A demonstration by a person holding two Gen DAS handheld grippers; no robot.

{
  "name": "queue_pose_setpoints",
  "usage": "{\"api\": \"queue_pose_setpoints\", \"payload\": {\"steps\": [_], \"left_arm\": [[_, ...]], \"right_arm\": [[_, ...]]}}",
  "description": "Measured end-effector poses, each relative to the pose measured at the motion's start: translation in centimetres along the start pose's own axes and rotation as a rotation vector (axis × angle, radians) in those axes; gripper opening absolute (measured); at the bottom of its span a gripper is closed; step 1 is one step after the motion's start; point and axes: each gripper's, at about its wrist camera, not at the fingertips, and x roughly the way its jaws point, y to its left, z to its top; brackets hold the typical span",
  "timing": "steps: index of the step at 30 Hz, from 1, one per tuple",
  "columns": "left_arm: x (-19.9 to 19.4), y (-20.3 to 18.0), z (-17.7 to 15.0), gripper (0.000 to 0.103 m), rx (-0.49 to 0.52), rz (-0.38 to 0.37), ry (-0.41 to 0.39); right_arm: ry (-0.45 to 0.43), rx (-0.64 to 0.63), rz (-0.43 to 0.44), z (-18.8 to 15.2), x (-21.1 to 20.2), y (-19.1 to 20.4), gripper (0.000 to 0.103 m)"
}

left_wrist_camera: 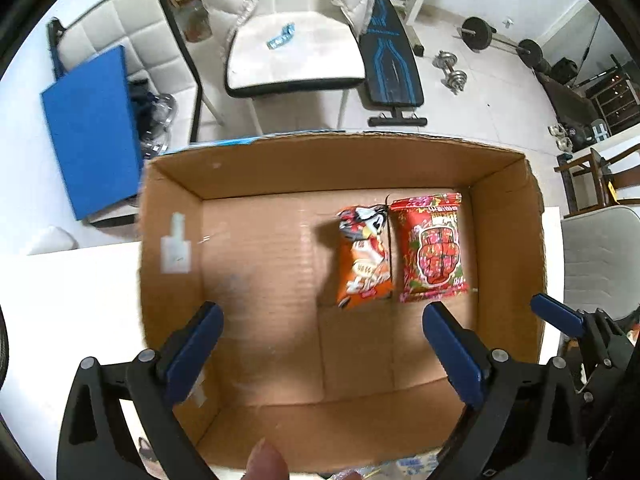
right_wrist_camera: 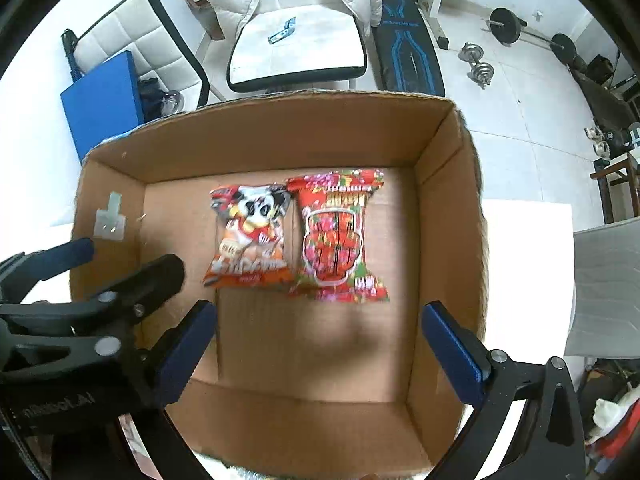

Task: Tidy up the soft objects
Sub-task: 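Carry both bags into the cardboard box and open both tools, then grasp the blue tissue pack with left tool while right tool grasps the milk carton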

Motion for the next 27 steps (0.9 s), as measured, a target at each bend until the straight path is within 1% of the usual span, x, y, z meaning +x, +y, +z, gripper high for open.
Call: {"api": "queue_pose_setpoints", "payload": {"steps": [6, 9, 10, 12, 14, 15, 16, 17, 18, 19, 20, 21, 22, 24, 26, 27], "left_arm": [[-4.6, -0.1, -2.8, 0.102, -0.016, 0.036, -0.084], [-7.7, -0.1, -5.2, 0.102, -0.024, 0.059, -0.151], [-8.7, -0.1, -6.5, 0.102, -0.025, 0.070, -0.179], [-10.0, -0.2, -9.1, 0.102, -0.023, 0.106, -0.209], [-10.4, -0.6, -12.9, 0.102, -0.002, 0.171, -0.232], [-10.1, -0.8, -14.8, 0.102, 0.012, 0.198, -0.232], [-9.7, -1.1, -16.7, 0.102, 0.029, 0.221, -0.226], [-9.0, -1.3, -18.3, 0.102, 0.038, 0.235, -0.214], [-8.0, -1.4, -20.0, 0.102, 0.041, 0.243, -0.190], [-6.5, -1.5, -22.1, 0.102, 0.042, 0.236, -0.152], [-5.1, -1.6, -23.7, 0.102, 0.041, 0.220, -0.113], [-3.4, -1.7, -25.1, 0.102, 0.037, 0.200, -0.060], [-2.0, -1.8, -26.1, 0.102, 0.035, 0.181, -0.017], [0.9, -2.3, -28.4, 0.102, 0.013, 0.149, 0.058], [3.0, -2.5, -30.2, 0.102, -0.008, 0.130, 0.097], [3.9, -2.6, -30.7, 0.102, -0.022, 0.109, 0.120]], "right_arm": [[-0.036, 0.003, 0.043, -2.3, -3.1, 0.1, 0.103], [-0.067, 0.012, 0.065, -4.3, -5.4, -0.1, 0.103], [-0.081, 0.016, 0.070, -5.1, -6.1, -0.3, 0.103], [-0.095, 0.039, 0.086, -7.8, -7.4, -0.8, 0.103], [-0.093, 0.069, 0.120, -11.0, -7.7, -1.6, 0.103], [-0.078, 0.091, 0.133, -13.0, -7.5, -2.2, 0.103], [-0.065, 0.108, 0.149, -14.8, -7.1, -2.7, 0.103], [-0.045, 0.143, 0.172, -17.2, -6.1, -3.6, 0.103], [-0.025, 0.171, 0.180, -18.8, -5.3, -4.3, 0.103], [-0.007, 0.196, 0.189, -20.2, -4.3, -4.9, 0.103], [0.017, 0.239, 0.205, -22.1, -2.8, -5.9, 0.103], [0.036, 0.271, 0.216, -23.2, -1.7, -6.7, 0.103], [0.052, 0.297, 0.232, -24.0, -0.6, -7.3, 0.103], [0.081, 0.343, 0.232, -25.0, 2.0, -8.5, 0.100], [0.093, 0.370, 0.236, -25.0, 3.6, -9.1, 0.093], [0.104, 0.384, 0.246, -24.9, 4.7, -9.3, 0.091]]}}
